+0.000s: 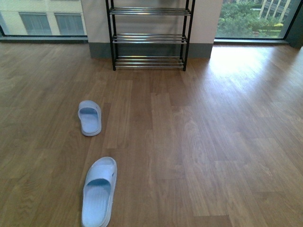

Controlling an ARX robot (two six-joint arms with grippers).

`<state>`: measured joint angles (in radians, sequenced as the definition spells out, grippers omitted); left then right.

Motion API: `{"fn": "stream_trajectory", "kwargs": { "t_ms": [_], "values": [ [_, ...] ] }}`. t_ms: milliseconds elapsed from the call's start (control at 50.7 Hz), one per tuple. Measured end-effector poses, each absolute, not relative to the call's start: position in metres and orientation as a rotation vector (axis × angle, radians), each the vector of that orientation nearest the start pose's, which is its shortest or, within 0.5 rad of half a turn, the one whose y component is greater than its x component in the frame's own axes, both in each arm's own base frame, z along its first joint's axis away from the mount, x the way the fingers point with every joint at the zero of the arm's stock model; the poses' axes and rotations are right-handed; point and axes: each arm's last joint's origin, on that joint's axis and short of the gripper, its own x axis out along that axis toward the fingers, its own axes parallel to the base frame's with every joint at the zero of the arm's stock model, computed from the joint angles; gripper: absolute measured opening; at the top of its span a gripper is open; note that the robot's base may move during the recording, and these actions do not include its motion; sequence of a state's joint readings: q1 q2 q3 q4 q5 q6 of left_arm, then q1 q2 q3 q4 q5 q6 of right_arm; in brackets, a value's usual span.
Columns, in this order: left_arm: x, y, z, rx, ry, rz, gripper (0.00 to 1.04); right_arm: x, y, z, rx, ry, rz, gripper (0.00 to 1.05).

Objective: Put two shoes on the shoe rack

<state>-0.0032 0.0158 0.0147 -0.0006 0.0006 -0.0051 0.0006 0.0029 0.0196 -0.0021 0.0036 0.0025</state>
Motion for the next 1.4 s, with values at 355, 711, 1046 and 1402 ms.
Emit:
{"fn": "stream_trajectory", "kwargs": {
  "t_ms": [355, 711, 1046, 1402],
  "values": [
    [0.0978, -0.0003, 0.1673, -0.005, 0.001, -0.002, 0.95, 0.0966, 0.0000, 0.1699, 0.002, -0.016, 0.000, 0.95],
    [0.0978, -0.0002, 0.1672, -0.005, 0.002, -0.001, 0.95, 0.0966, 0.0000, 0.1699, 0.002, -0.016, 0.001, 0.95],
    [0.0978, -0.0003, 0.1672, -0.005, 0.002, -0.002, 0.95, 0.0967, 0.0000, 0.1698, 0.002, -0.015, 0.000, 0.95],
    [0.0978, -0.0003, 0.1672, -0.005, 0.002, -0.002, 0.95, 0.0966, 0.0000, 0.1699, 0.002, -0.015, 0.000, 0.95]
  ]
}}
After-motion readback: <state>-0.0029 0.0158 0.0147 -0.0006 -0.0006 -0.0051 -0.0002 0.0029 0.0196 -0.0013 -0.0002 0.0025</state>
